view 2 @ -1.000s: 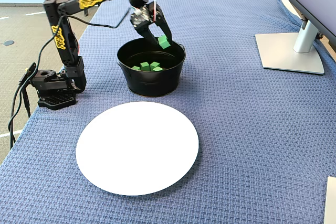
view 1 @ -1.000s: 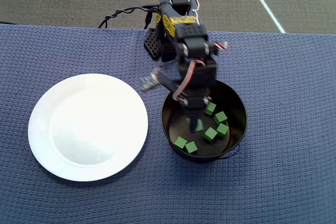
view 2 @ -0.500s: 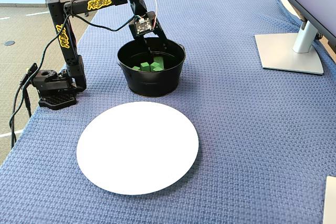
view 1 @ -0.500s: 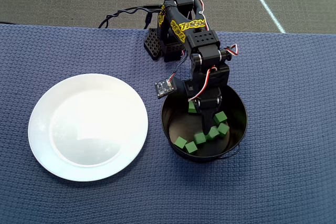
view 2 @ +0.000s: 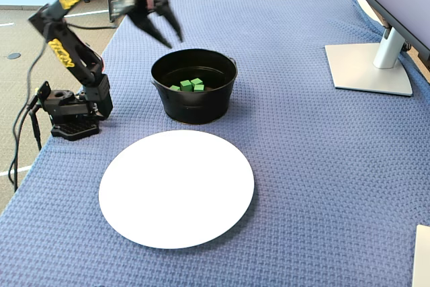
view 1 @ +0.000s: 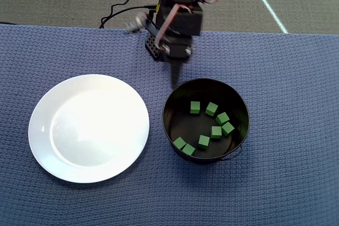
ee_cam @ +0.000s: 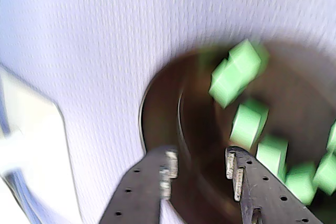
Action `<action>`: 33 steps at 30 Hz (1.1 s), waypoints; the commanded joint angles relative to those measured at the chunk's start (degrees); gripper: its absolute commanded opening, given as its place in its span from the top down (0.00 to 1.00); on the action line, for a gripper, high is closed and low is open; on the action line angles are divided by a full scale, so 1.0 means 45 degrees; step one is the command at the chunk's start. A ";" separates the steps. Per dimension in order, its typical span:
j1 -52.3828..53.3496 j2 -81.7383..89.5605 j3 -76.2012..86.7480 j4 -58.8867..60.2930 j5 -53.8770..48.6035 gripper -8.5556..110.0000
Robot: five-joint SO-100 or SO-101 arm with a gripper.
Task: Pick up the green cubes from the white plate and place them in the black recipient
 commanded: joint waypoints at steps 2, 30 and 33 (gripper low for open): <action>0.0977 0.3203 0.3730 -0.0664 -0.0566 0.93; 0.1309 1.0391 1.1797 -0.1406 -0.1055 0.93; 0.1309 1.0312 1.1777 -0.1406 -0.0996 0.93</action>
